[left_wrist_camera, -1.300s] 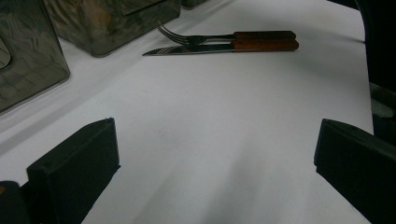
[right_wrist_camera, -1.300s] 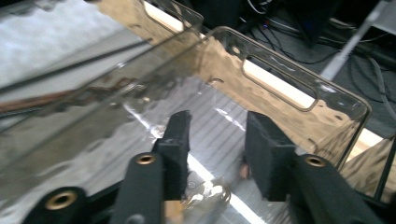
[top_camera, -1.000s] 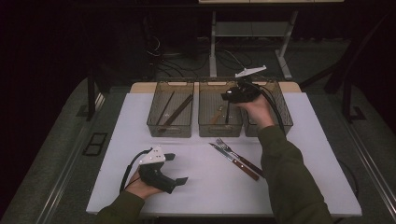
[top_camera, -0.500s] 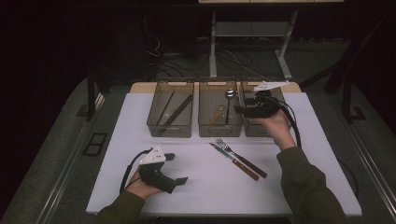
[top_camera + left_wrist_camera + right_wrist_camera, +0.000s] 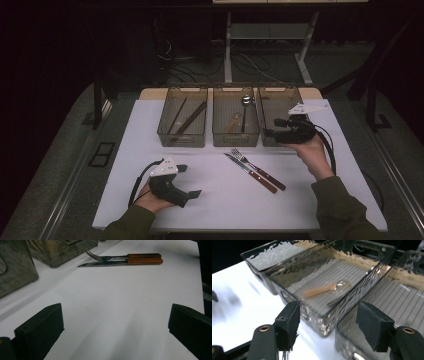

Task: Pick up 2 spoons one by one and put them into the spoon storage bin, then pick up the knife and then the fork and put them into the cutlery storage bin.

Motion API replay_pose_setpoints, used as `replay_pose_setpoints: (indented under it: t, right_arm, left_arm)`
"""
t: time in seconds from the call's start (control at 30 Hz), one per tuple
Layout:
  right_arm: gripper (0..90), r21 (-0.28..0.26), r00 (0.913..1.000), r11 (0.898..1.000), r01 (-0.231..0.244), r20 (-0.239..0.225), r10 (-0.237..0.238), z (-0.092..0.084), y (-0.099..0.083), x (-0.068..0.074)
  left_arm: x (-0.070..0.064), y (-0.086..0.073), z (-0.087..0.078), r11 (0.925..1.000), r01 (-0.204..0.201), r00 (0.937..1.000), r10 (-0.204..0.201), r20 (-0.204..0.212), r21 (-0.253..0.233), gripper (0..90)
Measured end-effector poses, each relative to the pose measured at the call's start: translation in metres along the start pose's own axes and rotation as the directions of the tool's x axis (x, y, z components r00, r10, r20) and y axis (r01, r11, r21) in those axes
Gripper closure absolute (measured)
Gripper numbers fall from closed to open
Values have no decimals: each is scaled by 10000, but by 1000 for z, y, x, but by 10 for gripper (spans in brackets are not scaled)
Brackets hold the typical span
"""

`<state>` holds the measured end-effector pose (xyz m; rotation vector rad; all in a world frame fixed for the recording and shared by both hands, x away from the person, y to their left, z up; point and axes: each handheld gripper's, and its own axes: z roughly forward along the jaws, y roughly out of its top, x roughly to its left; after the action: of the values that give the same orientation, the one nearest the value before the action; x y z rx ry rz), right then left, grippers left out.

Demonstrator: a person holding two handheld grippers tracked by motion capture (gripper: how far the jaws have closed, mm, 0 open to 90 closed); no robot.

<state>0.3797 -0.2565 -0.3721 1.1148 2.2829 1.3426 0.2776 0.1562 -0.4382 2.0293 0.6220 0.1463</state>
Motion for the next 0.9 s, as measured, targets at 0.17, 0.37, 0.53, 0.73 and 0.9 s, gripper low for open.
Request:
replay_pose_setpoints:
  t: [0.17,0.37,0.53,0.73,0.9]
  right_arm:
    - [342,178,9999,9998,21,100,-22,-7,-16,2]
    - [338,465,9999,9989,92,124,-98,-14,-32,4]
    - [330,661,9997,9977,174,130,-183,-20,-41,8]
    - [330,1315,9994,9907,342,-112,-330,-25,-49,14]
    - [347,1859,9991,9820,347,-297,-296,-23,-48,18]
  left_arm:
    - [0,0,0,10000,-10,10000,10,-25,23,0]
    - [0,0,0,10000,-13,10000,13,-45,39,0]
    - [0,0,0,10000,-13,10000,14,-58,45,0]
    - [0,0,0,10000,-13,9999,14,-118,55,0]
    - [-1,0,0,10000,-33,9999,33,-110,23,0]
